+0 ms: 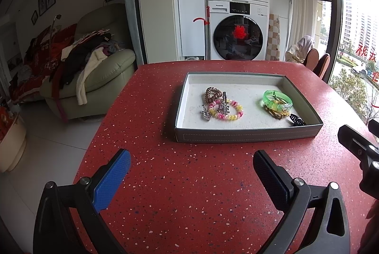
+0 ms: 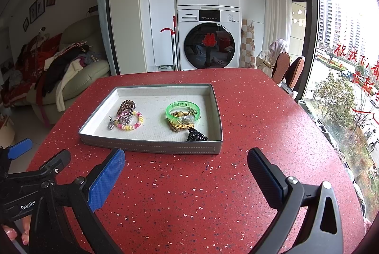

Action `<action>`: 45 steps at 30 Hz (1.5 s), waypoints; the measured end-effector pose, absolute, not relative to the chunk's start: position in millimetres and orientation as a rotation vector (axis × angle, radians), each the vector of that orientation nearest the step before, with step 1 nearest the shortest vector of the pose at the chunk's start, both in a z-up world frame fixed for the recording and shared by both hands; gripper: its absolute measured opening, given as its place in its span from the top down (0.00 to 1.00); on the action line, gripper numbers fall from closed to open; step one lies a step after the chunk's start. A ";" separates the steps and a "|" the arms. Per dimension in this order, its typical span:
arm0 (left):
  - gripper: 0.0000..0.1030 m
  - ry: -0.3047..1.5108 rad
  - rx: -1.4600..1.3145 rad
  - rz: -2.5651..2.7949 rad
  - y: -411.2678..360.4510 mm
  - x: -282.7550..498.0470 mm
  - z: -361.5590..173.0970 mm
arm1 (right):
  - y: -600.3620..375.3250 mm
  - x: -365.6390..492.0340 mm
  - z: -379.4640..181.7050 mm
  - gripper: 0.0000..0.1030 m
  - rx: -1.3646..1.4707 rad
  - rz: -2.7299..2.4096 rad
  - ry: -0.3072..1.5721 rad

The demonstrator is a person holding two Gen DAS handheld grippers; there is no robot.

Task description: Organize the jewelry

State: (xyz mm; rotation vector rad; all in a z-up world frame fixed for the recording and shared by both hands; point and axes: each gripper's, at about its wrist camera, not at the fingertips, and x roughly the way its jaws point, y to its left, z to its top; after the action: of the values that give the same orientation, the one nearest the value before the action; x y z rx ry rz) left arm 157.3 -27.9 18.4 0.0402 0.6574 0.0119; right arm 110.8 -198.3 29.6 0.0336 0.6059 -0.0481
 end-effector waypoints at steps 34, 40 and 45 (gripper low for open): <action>0.00 0.657 0.041 0.011 -26.7 158.3 20.5 | -196.5 108.0 28.9 0.00 0.036 -0.047 0.607; 0.00 0.658 0.040 0.011 -26.8 158.2 20.5 | -196.6 108.0 28.8 0.00 0.035 -0.047 0.607; 0.00 0.661 0.037 0.011 -26.0 157.7 20.9 | -196.1 106.7 27.8 0.00 0.037 -0.046 0.609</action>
State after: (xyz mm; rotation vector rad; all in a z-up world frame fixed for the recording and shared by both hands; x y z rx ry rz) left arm 157.7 -26.0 20.9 0.0368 0.6609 0.0107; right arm 106.7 -196.1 27.8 0.0372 0.6091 -0.0462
